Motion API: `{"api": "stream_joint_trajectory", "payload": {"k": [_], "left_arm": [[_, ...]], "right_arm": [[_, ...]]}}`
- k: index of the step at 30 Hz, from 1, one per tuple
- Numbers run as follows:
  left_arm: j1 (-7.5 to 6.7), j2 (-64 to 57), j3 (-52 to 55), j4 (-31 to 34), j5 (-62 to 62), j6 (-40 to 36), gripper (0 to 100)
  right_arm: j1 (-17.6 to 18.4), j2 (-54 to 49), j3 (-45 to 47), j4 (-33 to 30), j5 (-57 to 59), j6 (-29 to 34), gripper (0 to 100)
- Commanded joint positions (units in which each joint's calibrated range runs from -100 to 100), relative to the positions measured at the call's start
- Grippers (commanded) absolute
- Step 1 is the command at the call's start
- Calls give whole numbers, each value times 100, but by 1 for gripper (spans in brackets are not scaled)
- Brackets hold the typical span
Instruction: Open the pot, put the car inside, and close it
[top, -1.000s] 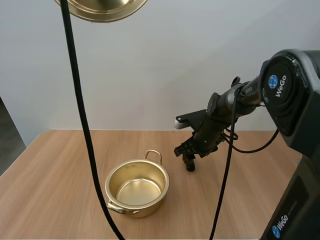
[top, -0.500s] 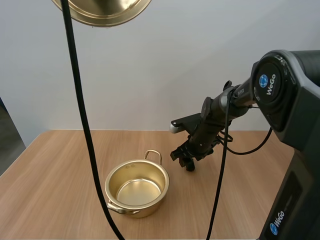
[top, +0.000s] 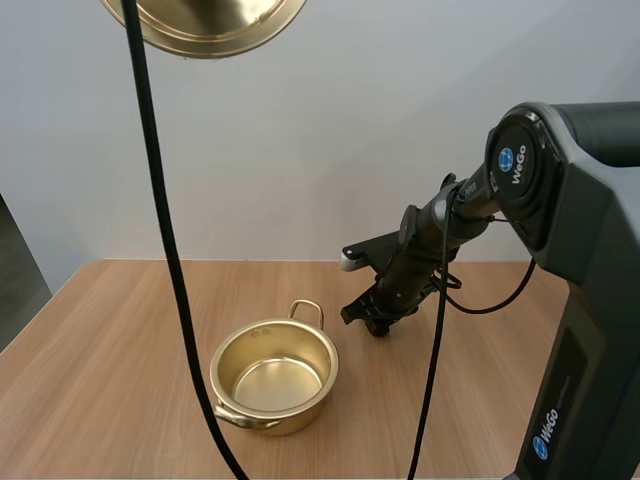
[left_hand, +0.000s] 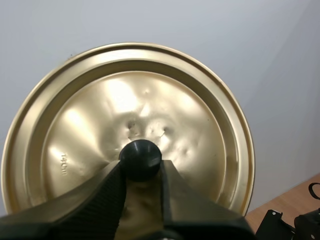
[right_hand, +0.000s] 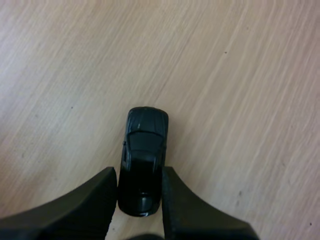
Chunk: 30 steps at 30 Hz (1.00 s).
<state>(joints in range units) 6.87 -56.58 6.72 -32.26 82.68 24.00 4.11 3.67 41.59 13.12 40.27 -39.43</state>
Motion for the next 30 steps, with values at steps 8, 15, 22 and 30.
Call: {"api": "stream_joint_trajectory", "payload": {"k": [8, 15, 22, 30], "left_arm": [[0, 14, -1, 3, -2, -1, 0], [166, 7, -1, -9, -152, -167, 0], [332, 7, -1, -217, -247, -222, 0], [350, 7, -1, -277, -141, -222, 0]], "right_arm": [[-1, -834, 3, -180, -69, -139, 0], [-1, -2834, 3, 637, 1113, -830, 0], [-1, -3542, 17, 3014, 3998, -2363, 0], [508, -3279, 104, 3934, 4633, -2993, 0]]}}
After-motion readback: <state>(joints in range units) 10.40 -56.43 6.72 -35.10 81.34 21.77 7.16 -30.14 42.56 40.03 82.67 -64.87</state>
